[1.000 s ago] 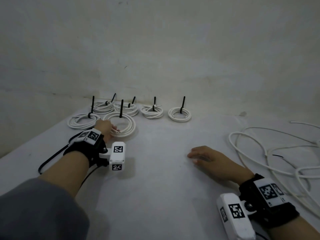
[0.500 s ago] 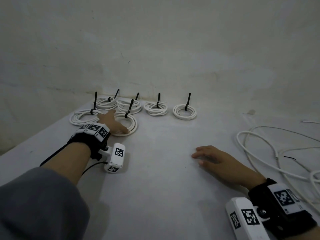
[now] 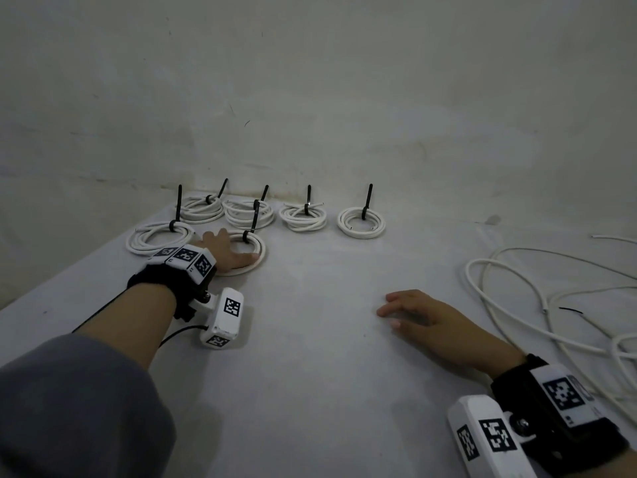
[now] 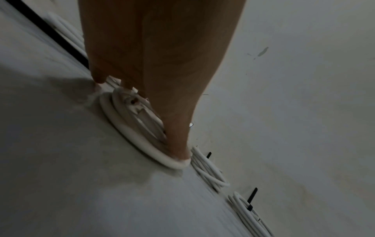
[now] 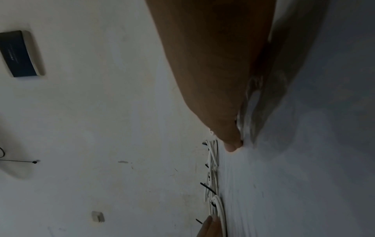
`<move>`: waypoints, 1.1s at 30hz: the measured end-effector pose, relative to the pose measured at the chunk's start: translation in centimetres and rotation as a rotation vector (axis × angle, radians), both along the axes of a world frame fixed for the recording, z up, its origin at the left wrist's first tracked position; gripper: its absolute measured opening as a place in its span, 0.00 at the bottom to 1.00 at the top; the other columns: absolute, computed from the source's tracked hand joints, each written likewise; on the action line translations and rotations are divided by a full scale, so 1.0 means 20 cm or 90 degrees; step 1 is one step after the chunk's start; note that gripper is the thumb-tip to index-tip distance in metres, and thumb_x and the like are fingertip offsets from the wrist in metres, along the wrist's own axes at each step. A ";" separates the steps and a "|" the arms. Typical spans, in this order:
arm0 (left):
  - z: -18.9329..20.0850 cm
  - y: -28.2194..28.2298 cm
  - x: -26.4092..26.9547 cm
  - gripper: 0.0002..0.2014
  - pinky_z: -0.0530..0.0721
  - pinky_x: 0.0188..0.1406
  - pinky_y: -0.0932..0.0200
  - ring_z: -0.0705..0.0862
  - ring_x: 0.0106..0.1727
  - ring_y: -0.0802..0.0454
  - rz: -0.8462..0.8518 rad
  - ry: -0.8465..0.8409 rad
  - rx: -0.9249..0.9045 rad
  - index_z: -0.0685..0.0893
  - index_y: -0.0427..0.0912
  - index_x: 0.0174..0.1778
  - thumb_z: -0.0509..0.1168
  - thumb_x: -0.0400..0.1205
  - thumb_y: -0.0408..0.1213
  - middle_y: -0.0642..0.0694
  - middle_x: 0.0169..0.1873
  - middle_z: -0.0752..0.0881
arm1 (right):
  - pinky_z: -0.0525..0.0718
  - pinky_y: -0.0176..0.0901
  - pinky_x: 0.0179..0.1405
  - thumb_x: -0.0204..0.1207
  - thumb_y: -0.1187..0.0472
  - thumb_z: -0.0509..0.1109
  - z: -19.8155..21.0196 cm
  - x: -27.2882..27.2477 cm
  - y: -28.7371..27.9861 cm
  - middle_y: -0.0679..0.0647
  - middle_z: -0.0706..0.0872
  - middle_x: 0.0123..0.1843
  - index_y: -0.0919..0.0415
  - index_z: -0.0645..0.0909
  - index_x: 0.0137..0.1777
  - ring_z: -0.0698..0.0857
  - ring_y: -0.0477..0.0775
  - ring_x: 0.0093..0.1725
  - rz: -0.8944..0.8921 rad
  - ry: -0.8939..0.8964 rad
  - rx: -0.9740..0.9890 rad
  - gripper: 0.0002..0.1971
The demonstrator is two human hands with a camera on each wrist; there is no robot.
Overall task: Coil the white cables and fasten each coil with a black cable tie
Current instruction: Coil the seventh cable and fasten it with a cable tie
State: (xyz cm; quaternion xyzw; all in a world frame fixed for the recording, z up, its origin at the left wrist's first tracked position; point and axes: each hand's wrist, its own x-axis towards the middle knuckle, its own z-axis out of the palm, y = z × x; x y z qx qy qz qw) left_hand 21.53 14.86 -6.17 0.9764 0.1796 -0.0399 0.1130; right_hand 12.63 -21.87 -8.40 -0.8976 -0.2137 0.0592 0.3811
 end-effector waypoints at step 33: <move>0.16 -1.19 -0.21 0.14 0.63 0.59 0.73 0.72 0.66 0.58 -0.591 -0.281 -0.300 0.77 0.49 0.67 0.59 0.86 0.36 0.51 0.66 0.75 | 0.75 0.25 0.38 0.79 0.75 0.62 0.24 -0.01 -0.35 0.56 0.79 0.46 0.62 0.84 0.53 0.79 0.46 0.37 -0.185 -0.243 0.075 0.12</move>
